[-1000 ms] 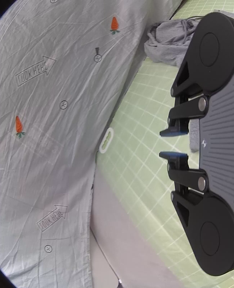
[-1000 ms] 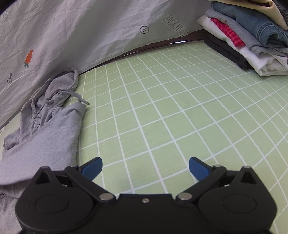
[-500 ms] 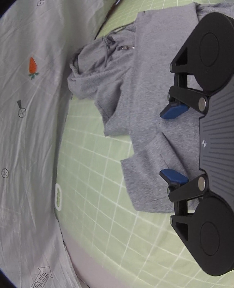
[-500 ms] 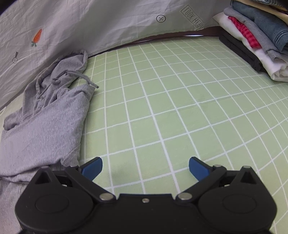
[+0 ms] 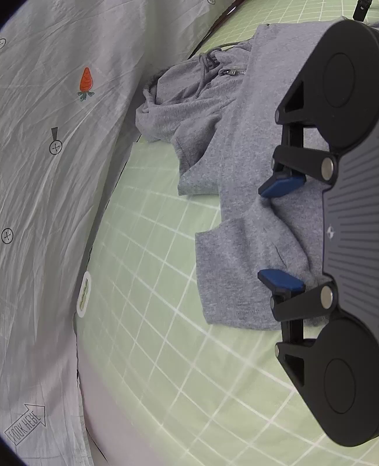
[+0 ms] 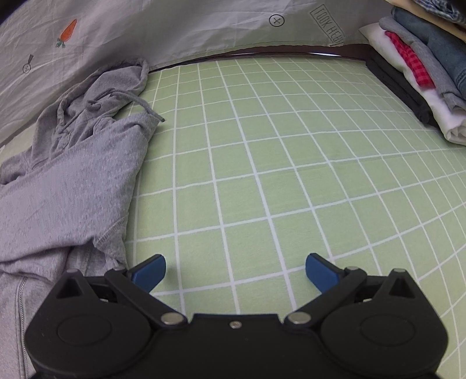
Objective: Fold clothes
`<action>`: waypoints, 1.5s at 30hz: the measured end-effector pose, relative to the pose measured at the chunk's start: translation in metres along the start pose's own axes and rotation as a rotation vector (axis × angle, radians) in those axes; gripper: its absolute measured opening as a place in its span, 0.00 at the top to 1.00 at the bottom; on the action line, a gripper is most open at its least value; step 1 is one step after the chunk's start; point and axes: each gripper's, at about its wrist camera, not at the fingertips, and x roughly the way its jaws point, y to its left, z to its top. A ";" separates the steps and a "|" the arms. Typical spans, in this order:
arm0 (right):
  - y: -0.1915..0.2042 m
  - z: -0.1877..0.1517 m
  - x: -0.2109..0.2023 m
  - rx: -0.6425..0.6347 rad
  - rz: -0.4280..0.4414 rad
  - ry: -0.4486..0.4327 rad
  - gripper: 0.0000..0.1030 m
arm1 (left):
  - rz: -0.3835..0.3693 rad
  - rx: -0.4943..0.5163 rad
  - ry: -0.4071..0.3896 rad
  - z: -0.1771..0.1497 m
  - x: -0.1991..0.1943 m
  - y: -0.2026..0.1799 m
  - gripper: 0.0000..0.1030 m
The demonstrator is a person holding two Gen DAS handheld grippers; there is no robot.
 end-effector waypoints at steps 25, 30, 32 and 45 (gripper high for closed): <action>-0.006 -0.002 0.000 0.035 0.005 -0.041 0.00 | -0.263 0.217 0.090 -0.029 -0.021 -0.154 0.32; -0.013 -0.001 -0.007 0.087 0.038 -0.085 0.00 | -0.147 0.250 0.074 -0.031 -0.028 -0.148 0.09; -0.009 0.004 -0.012 0.084 0.039 -0.124 0.00 | -0.099 0.213 0.048 -0.023 -0.033 -0.130 0.02; 0.095 0.068 -0.010 -0.156 0.192 -0.159 0.00 | 0.197 0.086 0.059 -0.007 -0.019 -0.055 0.00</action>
